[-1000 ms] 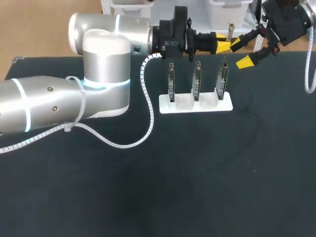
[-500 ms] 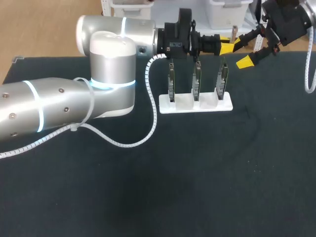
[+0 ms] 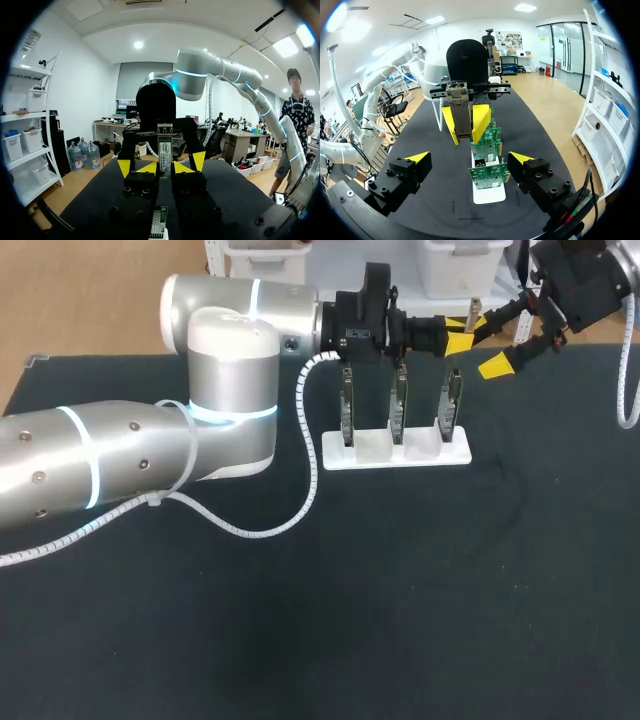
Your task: Pick up the optical module with the left hand, and insert it into the network port with the right hand.
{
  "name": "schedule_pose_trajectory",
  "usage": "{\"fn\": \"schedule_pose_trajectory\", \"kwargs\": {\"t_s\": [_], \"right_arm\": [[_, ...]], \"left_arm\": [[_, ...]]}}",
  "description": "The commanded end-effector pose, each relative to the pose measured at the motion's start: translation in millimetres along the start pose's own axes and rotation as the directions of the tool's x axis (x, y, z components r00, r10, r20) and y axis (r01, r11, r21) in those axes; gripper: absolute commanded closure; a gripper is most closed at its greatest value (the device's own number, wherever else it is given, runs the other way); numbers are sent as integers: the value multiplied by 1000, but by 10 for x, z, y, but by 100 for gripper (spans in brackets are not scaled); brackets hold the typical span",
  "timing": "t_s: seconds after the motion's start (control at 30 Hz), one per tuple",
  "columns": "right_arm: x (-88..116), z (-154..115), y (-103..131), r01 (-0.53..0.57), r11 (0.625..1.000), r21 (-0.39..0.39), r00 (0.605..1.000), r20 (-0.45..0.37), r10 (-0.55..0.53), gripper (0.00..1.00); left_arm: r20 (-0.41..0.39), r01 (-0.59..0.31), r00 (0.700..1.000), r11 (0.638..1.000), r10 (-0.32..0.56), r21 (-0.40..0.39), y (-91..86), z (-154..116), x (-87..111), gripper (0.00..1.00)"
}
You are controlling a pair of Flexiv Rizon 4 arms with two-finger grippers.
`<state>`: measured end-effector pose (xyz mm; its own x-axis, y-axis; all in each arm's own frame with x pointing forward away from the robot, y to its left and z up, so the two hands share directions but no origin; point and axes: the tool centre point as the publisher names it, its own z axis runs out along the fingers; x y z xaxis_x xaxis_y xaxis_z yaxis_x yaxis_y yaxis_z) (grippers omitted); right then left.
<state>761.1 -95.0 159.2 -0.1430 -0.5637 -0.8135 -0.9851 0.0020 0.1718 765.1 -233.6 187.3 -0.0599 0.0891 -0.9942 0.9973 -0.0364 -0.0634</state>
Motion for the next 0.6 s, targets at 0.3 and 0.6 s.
{"fn": "schedule_pose_trajectory", "kwargs": {"t_s": [0.3, 0.6], "right_arm": [[-3, 3, 15, -1, 1000, 4, 1000, -1, 1, 0], [-3, 3, 15, -1, 1000, 4, 1000, -1, 1, 0]], "left_arm": [[11, 24, 1000, 1000, -24, -7, -26, -2, 84, 100], [15, 47, 999, 999, -47, -9, -10, -12, 134, 100]]}}
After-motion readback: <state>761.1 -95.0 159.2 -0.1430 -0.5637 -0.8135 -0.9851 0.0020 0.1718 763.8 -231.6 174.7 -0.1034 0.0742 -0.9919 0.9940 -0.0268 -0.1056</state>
